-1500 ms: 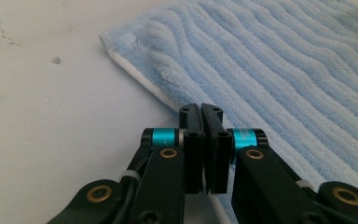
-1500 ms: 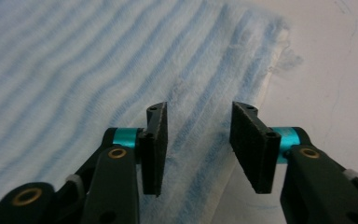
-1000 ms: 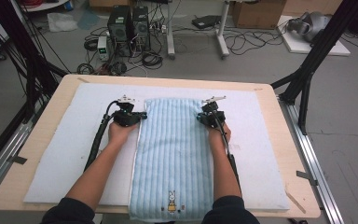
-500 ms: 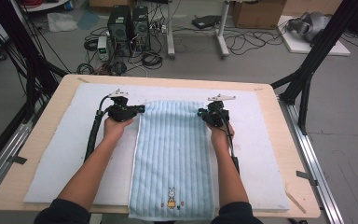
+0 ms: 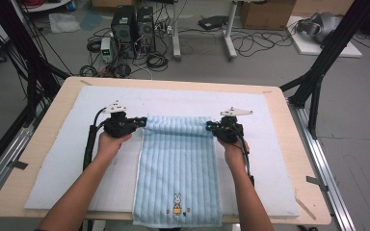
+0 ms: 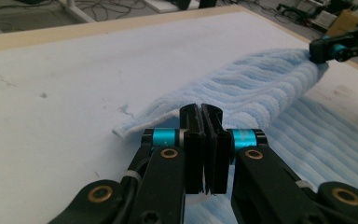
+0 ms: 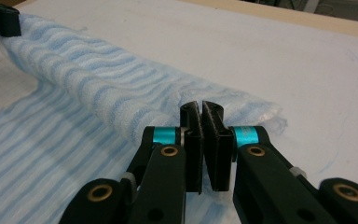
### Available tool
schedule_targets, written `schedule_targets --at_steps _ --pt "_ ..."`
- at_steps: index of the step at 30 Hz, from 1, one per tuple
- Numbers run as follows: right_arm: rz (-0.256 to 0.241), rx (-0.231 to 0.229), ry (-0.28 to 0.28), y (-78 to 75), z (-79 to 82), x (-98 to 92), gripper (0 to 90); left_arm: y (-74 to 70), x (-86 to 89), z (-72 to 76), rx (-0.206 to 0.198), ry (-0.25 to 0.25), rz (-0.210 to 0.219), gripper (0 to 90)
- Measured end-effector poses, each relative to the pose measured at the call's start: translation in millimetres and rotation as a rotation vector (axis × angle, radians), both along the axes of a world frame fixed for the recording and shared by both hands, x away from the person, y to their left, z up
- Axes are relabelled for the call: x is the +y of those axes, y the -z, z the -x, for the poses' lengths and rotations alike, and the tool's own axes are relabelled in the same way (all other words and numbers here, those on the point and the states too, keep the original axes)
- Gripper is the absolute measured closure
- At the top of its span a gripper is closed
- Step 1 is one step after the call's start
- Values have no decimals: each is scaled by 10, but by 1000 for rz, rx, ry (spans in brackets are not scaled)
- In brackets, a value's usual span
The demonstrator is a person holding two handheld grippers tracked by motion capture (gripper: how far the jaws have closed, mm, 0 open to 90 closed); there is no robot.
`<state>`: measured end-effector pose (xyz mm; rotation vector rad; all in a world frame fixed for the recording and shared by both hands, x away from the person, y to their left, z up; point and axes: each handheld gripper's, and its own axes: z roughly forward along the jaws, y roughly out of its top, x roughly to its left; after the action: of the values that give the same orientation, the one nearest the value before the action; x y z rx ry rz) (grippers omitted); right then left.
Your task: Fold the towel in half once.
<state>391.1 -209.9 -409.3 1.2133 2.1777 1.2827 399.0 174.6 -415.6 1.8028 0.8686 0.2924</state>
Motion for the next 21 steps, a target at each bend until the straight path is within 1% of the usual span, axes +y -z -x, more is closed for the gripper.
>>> schedule_targets --at_steps 1,2,3,4,5,6,7,8,13,17,20,21 --pt "3 -1 -7 7 28 -3 869 6 1 36 -8 5 -2 873" --pt "9 3 -12 8 54 -1 869 7 6 70 -5 14 1 873" --pt "19 6 -19 3 76 7 869 7 13 112 -15 19 -5 873" --pt "29 6 -29 -14 107 15 868 8 16 137 -17 21 -3 873" --pt "32 -5 -33 -26 126 18 868 7 31 171 -9 29 4 873" --pt "28 -15 -38 -43 163 18 867 6 37 196 -10 35 6 873" --pt "28 -13 -43 -50 187 18 867 14 49 246 -19 36 13 873" --pt "35 -17 -50 -49 231 18 866 22 59 272 -19 43 16 873" --pt "30 -18 -69 1 435 -15 863 88 82 451 -18 65 41 872" --pt "24 -23 -89 20 577 -34 864 93 99 536 -13 89 38 871" --pt "48 -28 -103 23 671 -34 863 106 107 606 -6 109 45 870" --pt "48 -23 -106 32 693 -43 863 117 108 629 5 115 43 868"
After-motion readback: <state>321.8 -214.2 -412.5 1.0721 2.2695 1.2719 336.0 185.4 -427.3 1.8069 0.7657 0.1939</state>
